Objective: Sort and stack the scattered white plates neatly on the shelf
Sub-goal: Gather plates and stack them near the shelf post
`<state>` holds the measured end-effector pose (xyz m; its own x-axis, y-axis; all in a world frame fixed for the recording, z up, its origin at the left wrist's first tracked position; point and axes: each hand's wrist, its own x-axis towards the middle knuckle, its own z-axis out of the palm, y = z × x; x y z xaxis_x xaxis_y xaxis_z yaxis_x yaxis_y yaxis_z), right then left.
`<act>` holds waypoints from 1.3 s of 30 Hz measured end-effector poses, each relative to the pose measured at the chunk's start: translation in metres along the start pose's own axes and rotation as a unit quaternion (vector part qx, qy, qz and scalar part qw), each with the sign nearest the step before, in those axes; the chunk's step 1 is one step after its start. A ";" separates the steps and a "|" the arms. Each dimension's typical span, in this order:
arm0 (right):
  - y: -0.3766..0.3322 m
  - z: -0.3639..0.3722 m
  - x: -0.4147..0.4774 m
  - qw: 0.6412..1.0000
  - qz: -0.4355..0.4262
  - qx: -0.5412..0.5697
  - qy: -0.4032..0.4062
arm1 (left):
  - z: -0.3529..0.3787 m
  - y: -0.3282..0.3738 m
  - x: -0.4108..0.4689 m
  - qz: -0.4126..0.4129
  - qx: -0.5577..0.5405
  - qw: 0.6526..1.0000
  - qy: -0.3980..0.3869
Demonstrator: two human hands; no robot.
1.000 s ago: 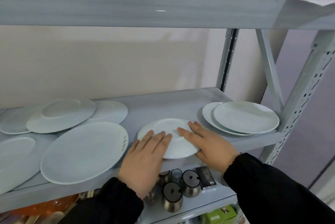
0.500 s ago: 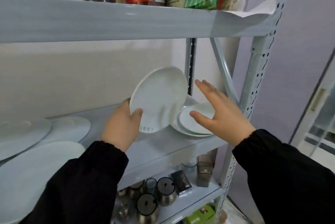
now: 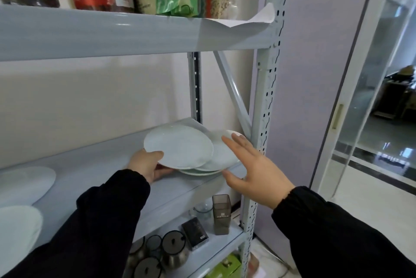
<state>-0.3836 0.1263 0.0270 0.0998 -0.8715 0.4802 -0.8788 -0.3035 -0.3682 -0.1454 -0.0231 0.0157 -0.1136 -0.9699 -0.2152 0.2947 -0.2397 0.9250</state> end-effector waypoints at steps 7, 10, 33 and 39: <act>0.007 0.000 -0.004 1.000 0.008 -0.011 -0.006 | 0.000 -0.005 0.015 -0.007 0.106 0.993 0.056; 0.008 -0.001 -0.003 1.000 0.009 -0.010 -0.007 | -0.004 -0.007 0.018 -0.003 0.139 0.988 0.059; 0.003 -0.002 -0.007 1.000 0.008 0.001 -0.012 | -0.017 -0.004 0.012 0.035 0.231 0.969 0.084; -0.014 0.003 0.003 0.999 -0.008 0.027 -0.025 | -0.032 0.034 -0.021 0.235 0.519 0.815 0.110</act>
<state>-0.3699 0.1266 0.0313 0.1369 -0.8842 0.4466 -0.8506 -0.3360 -0.4045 -0.1027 -0.0119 0.0417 -0.0141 -0.9556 0.2943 -0.7163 0.2150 0.6638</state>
